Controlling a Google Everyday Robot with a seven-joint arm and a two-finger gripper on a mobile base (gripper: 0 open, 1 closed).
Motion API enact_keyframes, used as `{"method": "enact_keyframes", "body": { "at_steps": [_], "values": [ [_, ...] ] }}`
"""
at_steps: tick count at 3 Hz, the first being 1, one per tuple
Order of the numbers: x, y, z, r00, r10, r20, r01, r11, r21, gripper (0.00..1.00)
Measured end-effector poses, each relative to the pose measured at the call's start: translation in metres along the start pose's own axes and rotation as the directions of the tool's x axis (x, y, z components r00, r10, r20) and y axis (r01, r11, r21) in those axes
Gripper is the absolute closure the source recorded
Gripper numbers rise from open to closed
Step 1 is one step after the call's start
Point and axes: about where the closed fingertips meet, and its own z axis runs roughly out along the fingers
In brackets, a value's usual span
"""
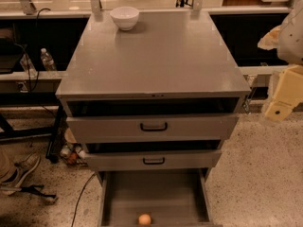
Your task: Pick orange from bottom drawer and place on counter
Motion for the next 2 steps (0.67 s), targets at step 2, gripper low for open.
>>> {"method": "enact_keyframes", "body": {
  "at_steps": [2],
  "values": [
    [-0.001,0.004,0.012,0.998,0.04,-0.039,-0.041,0.9991,-0.011,0.0]
  ]
}}
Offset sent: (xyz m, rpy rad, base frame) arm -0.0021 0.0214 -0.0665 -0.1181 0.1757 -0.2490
